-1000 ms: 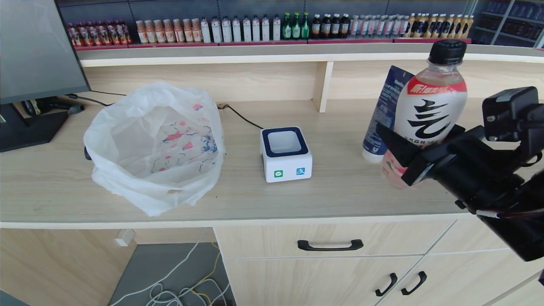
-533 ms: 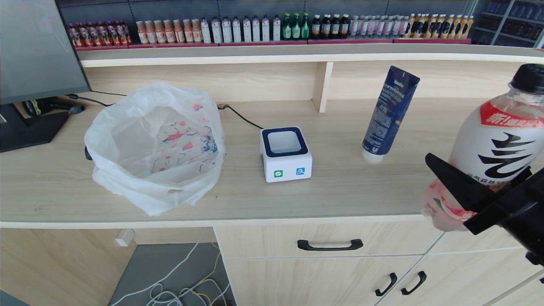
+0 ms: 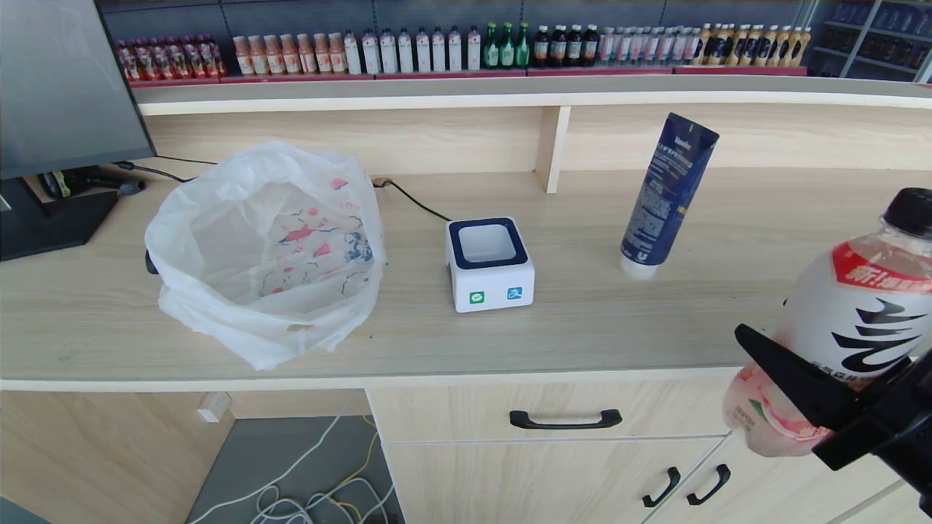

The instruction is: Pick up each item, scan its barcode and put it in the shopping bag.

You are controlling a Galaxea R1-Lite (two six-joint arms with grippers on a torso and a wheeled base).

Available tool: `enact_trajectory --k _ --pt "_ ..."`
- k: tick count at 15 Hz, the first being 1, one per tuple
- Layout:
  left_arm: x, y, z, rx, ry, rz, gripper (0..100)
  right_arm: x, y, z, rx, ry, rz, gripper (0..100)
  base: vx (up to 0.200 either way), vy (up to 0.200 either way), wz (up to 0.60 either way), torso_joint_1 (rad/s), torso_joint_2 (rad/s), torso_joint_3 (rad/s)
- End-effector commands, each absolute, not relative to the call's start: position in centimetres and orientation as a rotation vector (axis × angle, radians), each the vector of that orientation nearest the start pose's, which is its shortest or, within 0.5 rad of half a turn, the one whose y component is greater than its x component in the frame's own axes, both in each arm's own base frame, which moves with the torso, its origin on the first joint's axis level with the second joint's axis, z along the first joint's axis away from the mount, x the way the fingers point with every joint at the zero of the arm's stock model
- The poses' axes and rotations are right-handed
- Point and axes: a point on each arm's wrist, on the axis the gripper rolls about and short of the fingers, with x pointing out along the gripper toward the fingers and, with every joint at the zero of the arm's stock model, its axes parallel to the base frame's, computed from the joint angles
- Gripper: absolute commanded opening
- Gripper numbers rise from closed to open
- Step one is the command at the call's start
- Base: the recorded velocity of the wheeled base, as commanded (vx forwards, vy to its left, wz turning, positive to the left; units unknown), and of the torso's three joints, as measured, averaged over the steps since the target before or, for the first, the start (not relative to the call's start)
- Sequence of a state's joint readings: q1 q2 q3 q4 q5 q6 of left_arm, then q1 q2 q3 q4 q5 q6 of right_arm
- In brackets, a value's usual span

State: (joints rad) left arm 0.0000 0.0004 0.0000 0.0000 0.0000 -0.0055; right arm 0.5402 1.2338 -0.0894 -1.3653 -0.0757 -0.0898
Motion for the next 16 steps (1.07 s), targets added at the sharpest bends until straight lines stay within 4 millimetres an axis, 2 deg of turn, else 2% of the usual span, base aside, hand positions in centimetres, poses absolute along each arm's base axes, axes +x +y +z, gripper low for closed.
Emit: enact_trajectory --k 1,4,6,8,11,14,16 --pt "-2.3 0.0 7.5 -0.006 0.000 0.000 100 11.9 7.8 18.0 -0.016 -0.247 0.508 0 0.000 0.000 0.00 0.000 0.00 0.000" --pt "-2.3 0.0 7.5 -0.006 0.000 0.000 100 11.5 9.1 17.5 -0.107 -0.243 0.590 0 0.000 0.000 0.00 0.000 0.00 0.000" --pt "-2.3 0.0 7.5 -0.006 0.000 0.000 100 11.7 11.0 18.4 -0.170 -0.300 0.667 0 0.000 0.000 0.00 0.000 0.00 0.000" --pt "-2.3 0.0 7.5 -0.006 0.000 0.000 100 10.8 12.1 18.3 -0.233 -0.329 0.743 0 0.000 0.000 0.00 0.000 0.00 0.000" --pt "-2.3 0.0 7.5 -0.006 0.000 0.000 100 10.4 12.5 18.4 -0.294 -0.368 0.765 0 0.000 0.000 0.00 0.000 0.00 0.000" --pt "-2.3 0.0 7.5 -0.006 0.000 0.000 100 9.3 14.9 18.5 -0.349 -0.417 0.883 0 0.000 0.000 0.00 0.000 0.00 0.000" --pt "-2.3 0.0 7.5 -0.006 0.000 -0.002 100 9.4 15.8 18.6 -0.393 -0.447 0.913 0 0.000 0.000 0.00 0.000 0.00 0.000"
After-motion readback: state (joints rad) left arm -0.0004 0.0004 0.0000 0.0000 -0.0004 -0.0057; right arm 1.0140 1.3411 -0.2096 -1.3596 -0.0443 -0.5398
